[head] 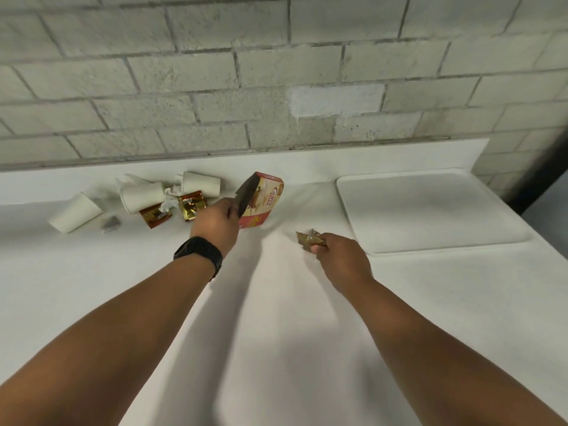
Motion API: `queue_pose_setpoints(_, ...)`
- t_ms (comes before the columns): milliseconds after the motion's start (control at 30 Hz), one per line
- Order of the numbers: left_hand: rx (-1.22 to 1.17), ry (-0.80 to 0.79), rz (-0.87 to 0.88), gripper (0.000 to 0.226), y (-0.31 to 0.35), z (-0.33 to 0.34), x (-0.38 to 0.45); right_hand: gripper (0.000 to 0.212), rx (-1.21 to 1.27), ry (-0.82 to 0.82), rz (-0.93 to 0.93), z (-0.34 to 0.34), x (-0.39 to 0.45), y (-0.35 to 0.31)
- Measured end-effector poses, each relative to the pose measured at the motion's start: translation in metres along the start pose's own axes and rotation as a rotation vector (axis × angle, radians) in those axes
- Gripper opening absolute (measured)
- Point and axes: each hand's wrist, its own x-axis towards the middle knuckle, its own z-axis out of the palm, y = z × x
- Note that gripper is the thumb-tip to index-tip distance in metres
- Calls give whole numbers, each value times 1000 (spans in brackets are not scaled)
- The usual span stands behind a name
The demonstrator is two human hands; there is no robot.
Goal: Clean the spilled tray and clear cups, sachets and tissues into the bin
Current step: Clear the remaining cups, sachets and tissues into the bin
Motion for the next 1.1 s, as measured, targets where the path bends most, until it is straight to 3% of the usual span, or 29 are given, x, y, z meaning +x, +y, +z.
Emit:
queue_pose_setpoints(267, -48, -77, 247, 31, 26, -31, -63, 15, 174, 113, 154, -27, -83, 13)
queue_pose_setpoints(567, -207, -262, 485, 31, 98, -3, -150, 15, 223, 279, 324, -75, -194, 61)
queue_pose_setpoints(800, -231, -421, 747, 29, 175, 29, -233, 29, 499, 558, 554, -120, -282, 153)
queue_pose_setpoints(933, -194, -492, 993, 31, 233, 55, -285, 16, 701, 720, 715, -140, -345, 224)
queue_pose_setpoints(1100, -199, -539, 1219, 38, 295, 102, -355, 15, 671, 751, 888, -154, -416, 311)
